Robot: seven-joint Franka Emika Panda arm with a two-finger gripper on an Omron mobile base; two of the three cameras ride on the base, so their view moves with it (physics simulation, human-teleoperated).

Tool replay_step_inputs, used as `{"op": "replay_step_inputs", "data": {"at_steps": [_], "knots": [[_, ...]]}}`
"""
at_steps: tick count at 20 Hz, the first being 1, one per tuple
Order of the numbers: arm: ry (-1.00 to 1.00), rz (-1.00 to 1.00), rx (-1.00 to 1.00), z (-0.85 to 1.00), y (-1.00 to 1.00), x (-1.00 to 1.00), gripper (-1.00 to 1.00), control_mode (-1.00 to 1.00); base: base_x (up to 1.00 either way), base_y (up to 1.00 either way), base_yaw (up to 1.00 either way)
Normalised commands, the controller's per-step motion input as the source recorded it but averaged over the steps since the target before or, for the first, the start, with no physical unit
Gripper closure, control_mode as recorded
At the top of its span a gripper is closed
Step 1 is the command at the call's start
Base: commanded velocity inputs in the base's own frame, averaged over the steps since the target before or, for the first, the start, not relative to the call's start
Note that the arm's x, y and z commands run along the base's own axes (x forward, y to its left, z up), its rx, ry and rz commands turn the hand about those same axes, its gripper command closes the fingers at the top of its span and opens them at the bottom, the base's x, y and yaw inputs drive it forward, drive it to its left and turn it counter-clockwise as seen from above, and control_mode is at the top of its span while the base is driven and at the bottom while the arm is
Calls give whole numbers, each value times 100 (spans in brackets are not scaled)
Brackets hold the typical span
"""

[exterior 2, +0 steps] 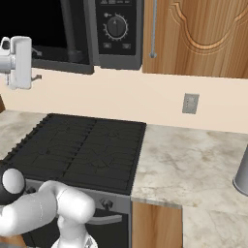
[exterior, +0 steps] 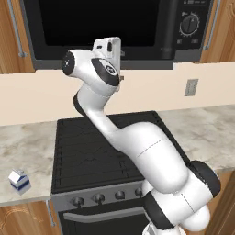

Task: Place the microwavable item in the microwave. Then, close the microwave door and press the start button.

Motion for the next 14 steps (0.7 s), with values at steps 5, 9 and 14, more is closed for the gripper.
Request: {"op": "replay_step_inputs", "data": {"at_steps": [5, 9, 14], "knots": [[0, 32, 14, 0, -1, 61, -100, -100, 0, 0, 0], [0, 30, 14, 0, 0, 58, -100, -100, 0, 0, 0], [0, 27, 12, -1, 0, 50, -100, -100, 0, 0, 0]]}}
